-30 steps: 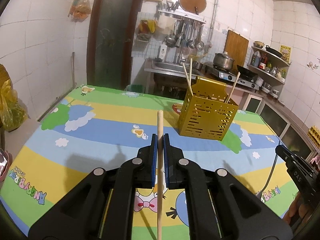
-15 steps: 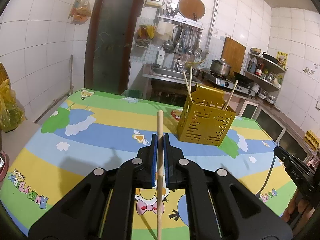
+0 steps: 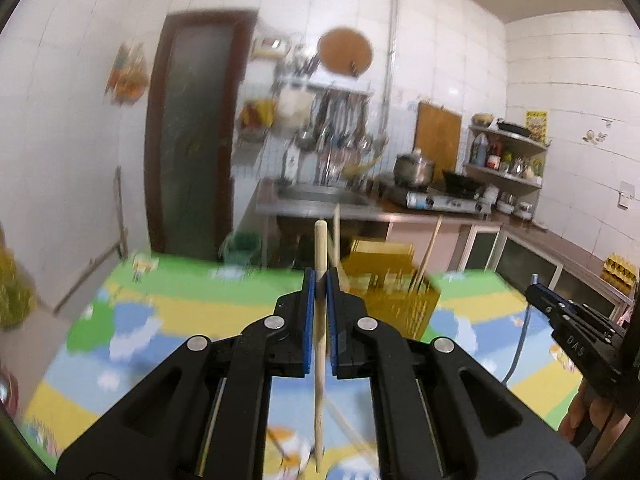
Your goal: Organize utensils
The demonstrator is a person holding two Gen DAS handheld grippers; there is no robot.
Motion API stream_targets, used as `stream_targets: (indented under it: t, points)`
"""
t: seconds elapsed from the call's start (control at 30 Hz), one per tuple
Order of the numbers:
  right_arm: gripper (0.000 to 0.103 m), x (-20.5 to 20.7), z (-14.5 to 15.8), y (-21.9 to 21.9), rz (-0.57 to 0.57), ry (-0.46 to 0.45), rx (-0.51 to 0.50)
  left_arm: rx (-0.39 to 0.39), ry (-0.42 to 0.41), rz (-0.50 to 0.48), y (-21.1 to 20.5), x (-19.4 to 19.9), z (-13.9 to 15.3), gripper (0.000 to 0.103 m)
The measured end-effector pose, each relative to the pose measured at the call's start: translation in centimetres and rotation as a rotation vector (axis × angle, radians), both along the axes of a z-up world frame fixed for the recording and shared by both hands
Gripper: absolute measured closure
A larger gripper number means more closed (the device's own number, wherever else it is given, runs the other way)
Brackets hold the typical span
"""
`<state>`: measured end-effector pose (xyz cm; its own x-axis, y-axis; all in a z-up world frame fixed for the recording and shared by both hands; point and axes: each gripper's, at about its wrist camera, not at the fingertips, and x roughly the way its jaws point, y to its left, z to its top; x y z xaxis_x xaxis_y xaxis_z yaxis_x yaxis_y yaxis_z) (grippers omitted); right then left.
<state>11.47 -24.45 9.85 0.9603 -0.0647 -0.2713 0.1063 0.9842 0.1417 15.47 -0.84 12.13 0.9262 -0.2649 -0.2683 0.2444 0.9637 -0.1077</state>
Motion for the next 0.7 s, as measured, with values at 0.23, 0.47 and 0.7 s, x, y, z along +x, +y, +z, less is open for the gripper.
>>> stream_targets:
  t: [0.23,0.47,0.7]
  points:
    - [0.096,6.3,5.4,-0.8,0.002,-0.117,0.01,-0.015,-0.146,-0.029,-4.4,5.6,5.4,0.098]
    - [0.096,13.5,6.6,-1.4,0.01,-0.182,0.044,-0.06,-0.207,-0.025,-7.7,12.5,6.3,0.098]
    - [0.096,17.7,2.4,-1.0,0.03,-0.119,0.031,-0.037,-0.125,-0.006,-9.1,17.9,1.1,0.098]
